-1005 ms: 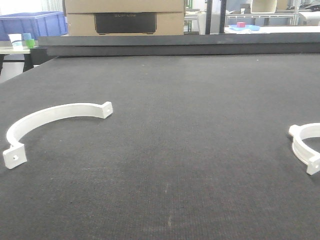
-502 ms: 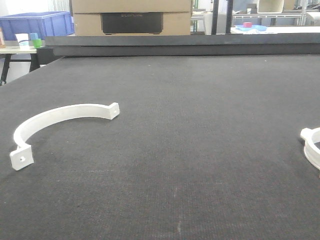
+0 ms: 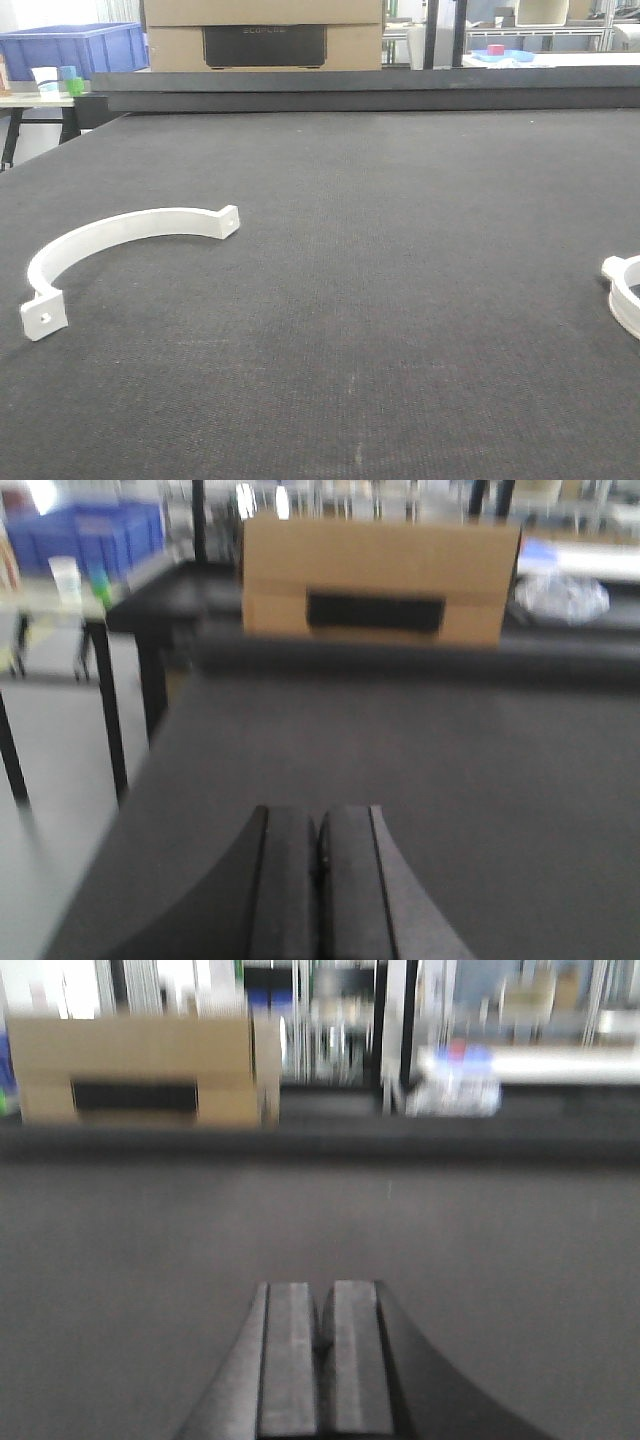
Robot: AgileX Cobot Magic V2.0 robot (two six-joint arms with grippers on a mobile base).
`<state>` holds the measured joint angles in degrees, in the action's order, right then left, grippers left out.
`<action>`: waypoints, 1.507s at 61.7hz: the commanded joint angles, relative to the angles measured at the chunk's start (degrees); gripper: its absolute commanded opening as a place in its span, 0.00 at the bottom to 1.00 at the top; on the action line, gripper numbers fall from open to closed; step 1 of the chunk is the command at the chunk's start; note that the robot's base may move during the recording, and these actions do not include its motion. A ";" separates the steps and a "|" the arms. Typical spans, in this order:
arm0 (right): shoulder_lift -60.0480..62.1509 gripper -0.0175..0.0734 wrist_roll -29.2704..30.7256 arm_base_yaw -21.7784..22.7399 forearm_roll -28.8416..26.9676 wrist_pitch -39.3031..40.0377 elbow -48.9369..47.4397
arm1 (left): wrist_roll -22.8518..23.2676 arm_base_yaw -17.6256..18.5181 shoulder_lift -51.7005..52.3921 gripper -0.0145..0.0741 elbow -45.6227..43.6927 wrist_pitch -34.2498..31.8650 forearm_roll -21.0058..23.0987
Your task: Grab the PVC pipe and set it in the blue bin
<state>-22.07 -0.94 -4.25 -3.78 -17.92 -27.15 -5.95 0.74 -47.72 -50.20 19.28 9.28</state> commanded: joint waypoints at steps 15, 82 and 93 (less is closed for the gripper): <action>-22.27 0.01 0.46 0.20 -4.42 -17.63 -0.32 | 0.03 0.02 -8.51 0.04 -2.27 6.07 6.10; -33.62 0.03 0.46 0.20 -3.95 -16.95 -12.74 | 0.03 0.02 -8.90 0.04 -0.85 11.82 6.10; -39.81 0.03 0.46 -0.17 -3.60 -26.56 -25.54 | 0.03 0.02 -8.90 0.04 -0.85 11.39 6.10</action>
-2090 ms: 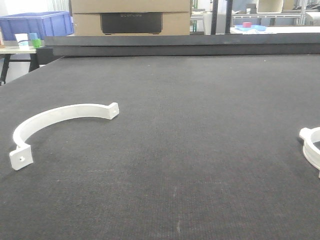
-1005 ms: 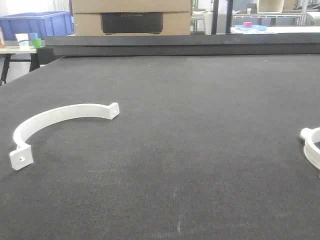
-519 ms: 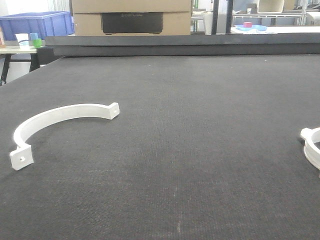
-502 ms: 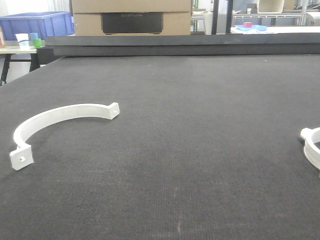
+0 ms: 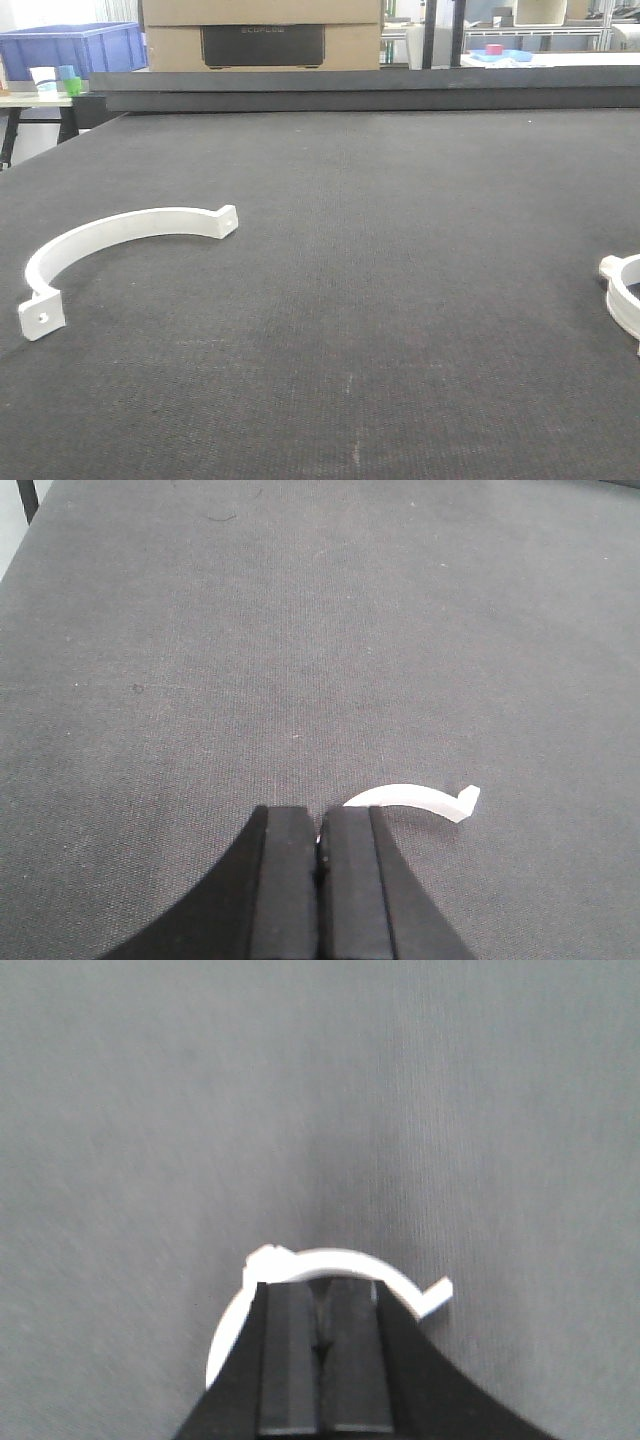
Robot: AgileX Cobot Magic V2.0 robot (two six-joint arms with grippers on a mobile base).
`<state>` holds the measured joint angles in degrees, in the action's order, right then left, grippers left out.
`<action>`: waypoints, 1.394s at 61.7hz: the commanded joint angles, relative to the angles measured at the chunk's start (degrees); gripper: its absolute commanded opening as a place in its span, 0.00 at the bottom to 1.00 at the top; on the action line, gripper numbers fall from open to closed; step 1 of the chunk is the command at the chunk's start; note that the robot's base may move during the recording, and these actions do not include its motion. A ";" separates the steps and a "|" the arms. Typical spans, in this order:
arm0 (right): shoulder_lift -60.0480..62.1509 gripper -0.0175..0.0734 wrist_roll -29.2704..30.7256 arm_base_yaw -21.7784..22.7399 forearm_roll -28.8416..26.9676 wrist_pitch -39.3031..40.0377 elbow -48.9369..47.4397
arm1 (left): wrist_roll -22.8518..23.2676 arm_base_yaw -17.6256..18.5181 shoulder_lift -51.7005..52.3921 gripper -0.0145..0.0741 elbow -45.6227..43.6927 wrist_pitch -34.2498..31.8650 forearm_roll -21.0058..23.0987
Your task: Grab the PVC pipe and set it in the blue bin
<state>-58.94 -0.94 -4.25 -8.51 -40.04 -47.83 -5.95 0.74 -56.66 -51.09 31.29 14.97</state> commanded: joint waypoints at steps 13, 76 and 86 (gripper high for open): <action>-13.72 0.03 -8.82 -6.60 11.48 -11.07 -12.25 | 0.03 0.02 0.04 0.04 0.04 -0.13 0.41; -37.27 0.37 -19.59 -14.20 7.22 -18.45 -16.73 | 0.03 0.02 0.04 0.04 0.04 2.28 0.41; -38.65 0.37 -20.07 -14.20 7.09 -18.11 -16.50 | 0.03 0.02 0.04 0.04 0.04 2.26 0.19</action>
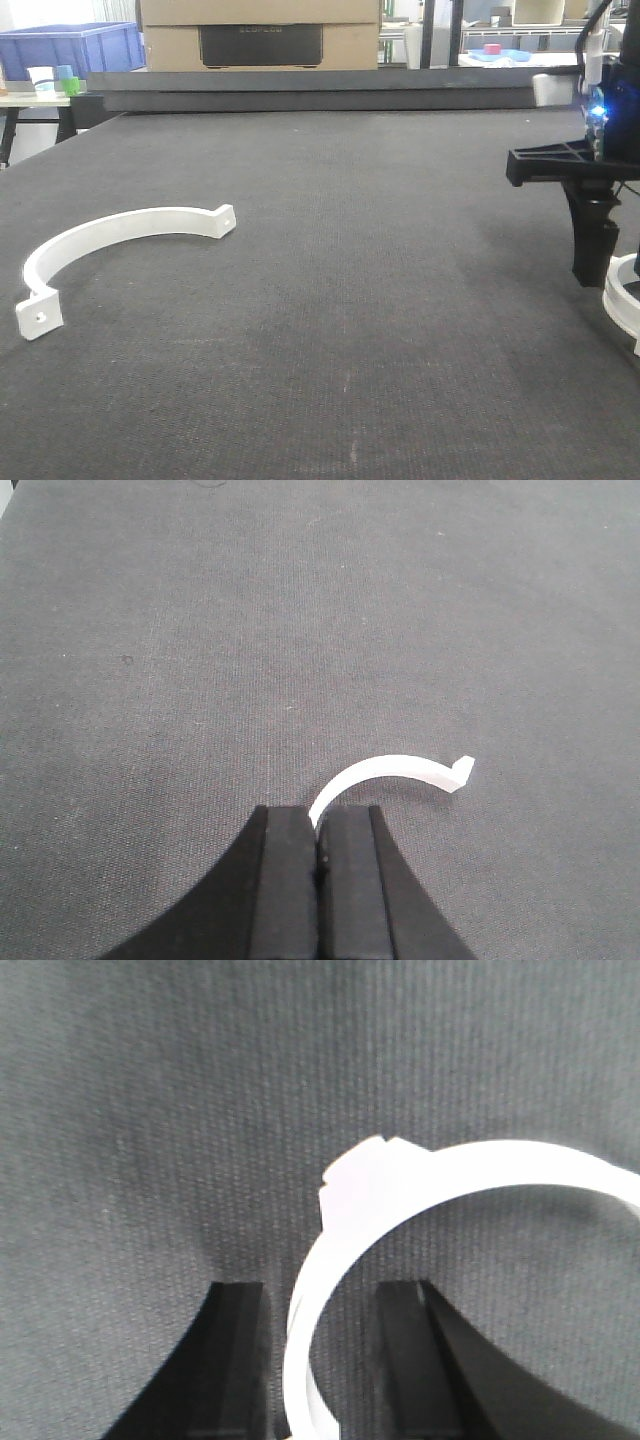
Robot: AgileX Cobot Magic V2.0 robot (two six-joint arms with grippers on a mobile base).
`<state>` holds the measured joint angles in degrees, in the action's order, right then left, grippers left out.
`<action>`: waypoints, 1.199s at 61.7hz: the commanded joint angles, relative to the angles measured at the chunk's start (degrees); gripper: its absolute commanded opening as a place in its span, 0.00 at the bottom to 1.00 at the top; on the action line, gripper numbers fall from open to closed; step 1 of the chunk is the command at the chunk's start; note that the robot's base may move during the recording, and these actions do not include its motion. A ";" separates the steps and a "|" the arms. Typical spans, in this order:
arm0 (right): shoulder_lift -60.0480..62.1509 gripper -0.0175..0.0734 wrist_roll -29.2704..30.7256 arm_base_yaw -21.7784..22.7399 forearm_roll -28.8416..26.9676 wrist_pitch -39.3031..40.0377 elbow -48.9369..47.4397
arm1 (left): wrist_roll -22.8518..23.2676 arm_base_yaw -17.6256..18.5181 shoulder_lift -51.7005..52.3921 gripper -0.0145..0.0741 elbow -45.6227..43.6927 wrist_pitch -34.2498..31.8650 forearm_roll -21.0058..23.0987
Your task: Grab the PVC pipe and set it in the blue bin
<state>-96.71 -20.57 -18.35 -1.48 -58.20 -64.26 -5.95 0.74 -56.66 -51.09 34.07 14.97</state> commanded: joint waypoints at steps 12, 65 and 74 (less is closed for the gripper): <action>-2.83 0.37 -0.43 -0.10 -1.07 0.33 -0.07 | 0.03 0.02 0.04 0.04 0.04 -0.52 0.19; 5.23 0.01 5.77 -3.43 1.48 -0.93 -0.30 | 0.14 0.29 -16.47 0.04 -14.11 19.83 0.22; 6.50 0.01 5.77 -3.43 1.48 -1.16 -0.30 | 2.99 2.90 -24.57 0.04 -19.14 24.40 -4.59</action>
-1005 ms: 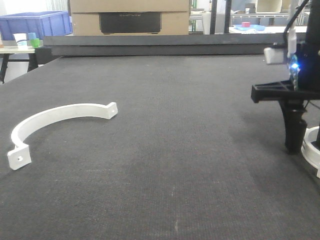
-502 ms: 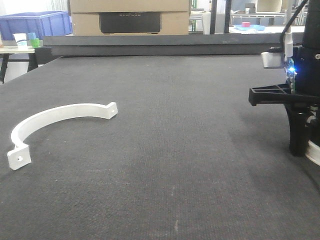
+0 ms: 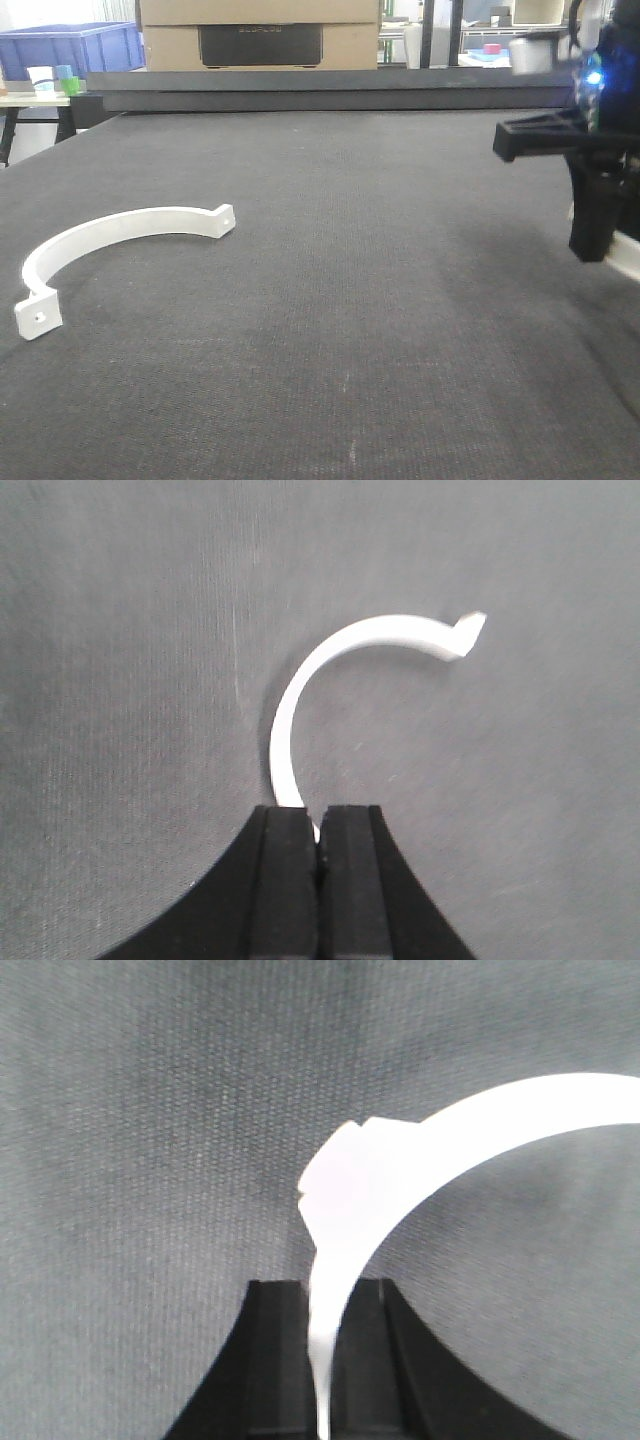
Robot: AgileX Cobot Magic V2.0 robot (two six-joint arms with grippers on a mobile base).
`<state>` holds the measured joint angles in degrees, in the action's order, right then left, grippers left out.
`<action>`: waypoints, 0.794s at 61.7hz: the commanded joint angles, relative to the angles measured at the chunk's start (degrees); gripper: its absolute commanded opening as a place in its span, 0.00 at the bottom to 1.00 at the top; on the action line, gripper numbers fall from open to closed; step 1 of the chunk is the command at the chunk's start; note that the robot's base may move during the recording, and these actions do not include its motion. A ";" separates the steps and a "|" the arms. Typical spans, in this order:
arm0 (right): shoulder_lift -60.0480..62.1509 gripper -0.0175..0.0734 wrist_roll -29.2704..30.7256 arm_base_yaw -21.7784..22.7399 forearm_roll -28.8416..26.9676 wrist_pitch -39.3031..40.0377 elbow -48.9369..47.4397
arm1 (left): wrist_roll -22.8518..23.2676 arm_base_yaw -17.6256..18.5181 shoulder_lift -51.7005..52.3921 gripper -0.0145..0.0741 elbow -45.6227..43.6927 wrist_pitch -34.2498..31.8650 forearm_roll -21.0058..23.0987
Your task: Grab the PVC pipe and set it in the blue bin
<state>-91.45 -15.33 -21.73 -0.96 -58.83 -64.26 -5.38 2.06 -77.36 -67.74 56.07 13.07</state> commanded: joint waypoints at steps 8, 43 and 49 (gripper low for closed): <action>1.42 0.01 0.53 -0.05 0.96 -0.77 -0.30 | 8.66 5.04 -11.18 0.04 -6.91 4.63 -12.13; 1.42 0.01 0.53 -0.05 0.96 1.23 -0.30 | 8.96 7.29 -22.59 0.09 -8.94 3.09 -7.81; 1.42 0.01 0.53 -0.05 0.96 1.60 -0.30 | 8.96 8.49 -23.71 0.24 -8.94 2.98 -8.57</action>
<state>-90.77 -14.87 -21.73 -0.96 -58.04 -64.26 3.12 9.31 -100.42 -76.25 59.04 4.72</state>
